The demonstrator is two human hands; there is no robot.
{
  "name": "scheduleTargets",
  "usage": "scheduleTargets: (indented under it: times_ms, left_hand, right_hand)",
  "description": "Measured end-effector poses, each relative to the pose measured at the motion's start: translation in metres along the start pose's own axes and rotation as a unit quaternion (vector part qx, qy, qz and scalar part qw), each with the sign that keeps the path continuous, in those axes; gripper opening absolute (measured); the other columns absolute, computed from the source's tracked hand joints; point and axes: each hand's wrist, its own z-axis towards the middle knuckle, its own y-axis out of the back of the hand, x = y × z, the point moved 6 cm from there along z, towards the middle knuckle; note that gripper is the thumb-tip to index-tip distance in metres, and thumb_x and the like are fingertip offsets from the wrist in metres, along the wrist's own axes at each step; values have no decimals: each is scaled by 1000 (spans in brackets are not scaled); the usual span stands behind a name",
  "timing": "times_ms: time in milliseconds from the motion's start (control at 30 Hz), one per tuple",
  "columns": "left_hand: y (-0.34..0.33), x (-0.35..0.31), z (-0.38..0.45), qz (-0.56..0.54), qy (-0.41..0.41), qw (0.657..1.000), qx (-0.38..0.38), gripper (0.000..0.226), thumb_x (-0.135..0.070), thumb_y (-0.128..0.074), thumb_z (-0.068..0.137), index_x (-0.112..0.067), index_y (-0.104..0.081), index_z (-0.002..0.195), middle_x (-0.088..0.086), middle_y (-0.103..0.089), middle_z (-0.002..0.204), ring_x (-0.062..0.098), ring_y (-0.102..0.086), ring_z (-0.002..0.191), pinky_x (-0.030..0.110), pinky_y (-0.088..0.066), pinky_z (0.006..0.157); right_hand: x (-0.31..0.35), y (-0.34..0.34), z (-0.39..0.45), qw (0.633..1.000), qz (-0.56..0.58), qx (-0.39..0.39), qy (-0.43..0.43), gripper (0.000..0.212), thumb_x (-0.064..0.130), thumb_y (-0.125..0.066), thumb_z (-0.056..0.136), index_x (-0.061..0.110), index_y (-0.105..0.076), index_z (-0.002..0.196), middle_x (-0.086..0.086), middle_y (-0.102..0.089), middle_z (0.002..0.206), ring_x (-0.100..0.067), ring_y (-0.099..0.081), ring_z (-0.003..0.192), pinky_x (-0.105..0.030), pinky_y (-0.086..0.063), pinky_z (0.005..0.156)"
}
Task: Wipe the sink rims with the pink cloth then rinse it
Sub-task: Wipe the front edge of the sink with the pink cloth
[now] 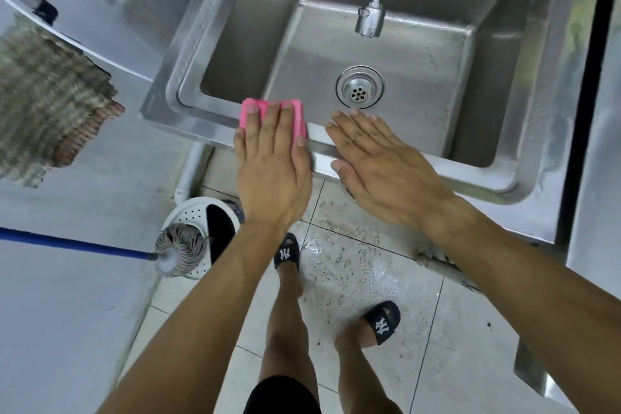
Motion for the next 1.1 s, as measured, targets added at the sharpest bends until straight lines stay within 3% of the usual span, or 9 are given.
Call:
scheduleTargets:
  times_ms: [100,267,333,467,567,667,767,967,1100]
  left_hand:
    - [2,11,1,12,-57,998,14,61,-44,-18,109,-16,-36,161,4,-33,168,26,-18,159,47,-12,129]
    - [8,42,25,2,45,999,-22,62,-46,-16,108,-19,-34,161,1,-30,169,22,-13,160,46,-8,130]
    - [6,33,16,-7,45,998,-37,61,-42,-19,108,-17,-34,161,2,-28,170,24,-12,160,46,-6,130]
    - [1,23,-2,1,-68,998,-9,60,-40,-23,108,-13,-36,160,6,-33,167,26,-16,160,47,-9,130]
    - [11,52,17,45,-159,986,26,60,-41,-24,108,-12,-40,158,7,-39,165,26,-24,158,50,-18,128]
    - [24,97,44,45,-71,996,8,60,-41,-20,108,-16,-40,159,4,-38,165,23,-24,158,50,-19,128]
    - [23,98,43,22,18,999,-29,59,-40,-19,108,-19,-37,160,2,-35,167,23,-18,159,48,-11,129]
    - [16,87,29,29,-107,993,33,59,-40,-19,109,-18,-33,162,2,-29,169,21,-13,160,50,-12,130]
    - [29,132,61,38,-35,998,34,57,-41,-18,110,-23,-31,163,-2,-29,169,17,-12,160,45,-2,131]
  right_hand:
    - [10,-4,14,1000,2,-14,0,65,43,-12,109,11,-14,166,-7,-8,174,-21,-1,162,-37,2,132]
    - [9,-13,12,999,-31,-28,7,63,45,-13,112,12,-18,165,-6,-13,173,-21,-8,161,-39,-4,132]
    - [10,-16,13,999,-41,-18,19,65,47,-12,111,12,-18,165,-6,-11,174,-21,-7,162,-40,-5,133]
    - [11,-14,19,999,-29,-7,16,66,46,-14,109,12,-19,165,-5,-12,173,-19,-5,161,-39,-5,132]
    - [15,-13,26,999,-32,-7,26,66,44,-14,108,10,-21,164,-6,-13,173,-20,-6,161,-41,-9,132]
    - [22,-16,38,998,-40,-2,47,65,45,-10,109,11,-17,165,-5,-10,174,-19,-3,161,-40,-7,132]
    - [34,-18,57,999,-28,-6,45,64,45,-11,109,13,-14,165,-2,-7,174,-16,0,161,-35,2,132]
    - [47,-19,72,998,-18,-15,52,64,43,-13,109,12,-22,164,-3,-14,173,-17,-7,161,-39,-6,133]
    - [45,-20,68,997,-36,-10,69,62,42,-15,111,11,-24,164,-5,-15,173,-18,-8,161,-43,-14,132]
